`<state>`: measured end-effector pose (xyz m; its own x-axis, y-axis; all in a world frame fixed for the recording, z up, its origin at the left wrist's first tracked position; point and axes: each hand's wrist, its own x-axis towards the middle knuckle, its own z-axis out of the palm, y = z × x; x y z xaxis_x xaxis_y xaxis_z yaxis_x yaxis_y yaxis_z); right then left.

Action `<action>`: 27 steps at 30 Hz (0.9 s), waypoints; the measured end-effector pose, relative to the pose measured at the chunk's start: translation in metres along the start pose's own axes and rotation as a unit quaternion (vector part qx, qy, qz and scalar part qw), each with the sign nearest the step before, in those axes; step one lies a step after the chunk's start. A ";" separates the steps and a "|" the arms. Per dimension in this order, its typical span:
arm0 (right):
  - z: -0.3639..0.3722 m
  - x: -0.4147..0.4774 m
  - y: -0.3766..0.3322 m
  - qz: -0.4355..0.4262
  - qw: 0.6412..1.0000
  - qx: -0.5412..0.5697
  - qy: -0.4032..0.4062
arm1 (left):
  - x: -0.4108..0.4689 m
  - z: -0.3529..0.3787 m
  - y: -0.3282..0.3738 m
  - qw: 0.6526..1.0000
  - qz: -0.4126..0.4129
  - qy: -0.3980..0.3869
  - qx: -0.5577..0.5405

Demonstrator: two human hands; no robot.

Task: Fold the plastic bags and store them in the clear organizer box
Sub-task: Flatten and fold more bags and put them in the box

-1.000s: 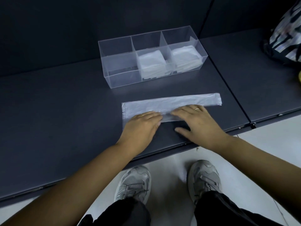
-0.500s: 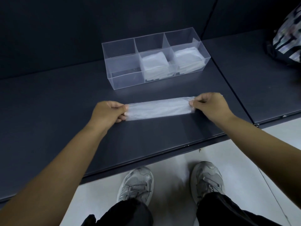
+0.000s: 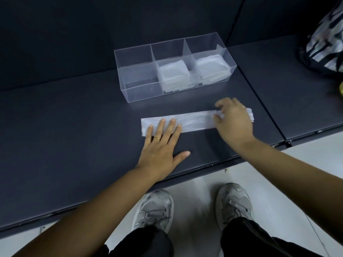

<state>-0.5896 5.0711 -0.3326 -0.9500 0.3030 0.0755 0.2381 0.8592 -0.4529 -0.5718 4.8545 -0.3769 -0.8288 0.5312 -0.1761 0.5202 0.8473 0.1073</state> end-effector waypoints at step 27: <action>-0.030 0.026 0.101 -0.014 0.996 -0.041 -0.075 | 0.003 -0.003 -0.009 1.000 0.025 -0.004 0.007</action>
<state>-0.5841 5.1776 -0.3500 -0.9743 0.2197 -0.0491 0.2217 0.8987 -0.3784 -0.5790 4.8486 -0.3757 -0.8001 0.5725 -0.1792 0.5635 0.8197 0.1029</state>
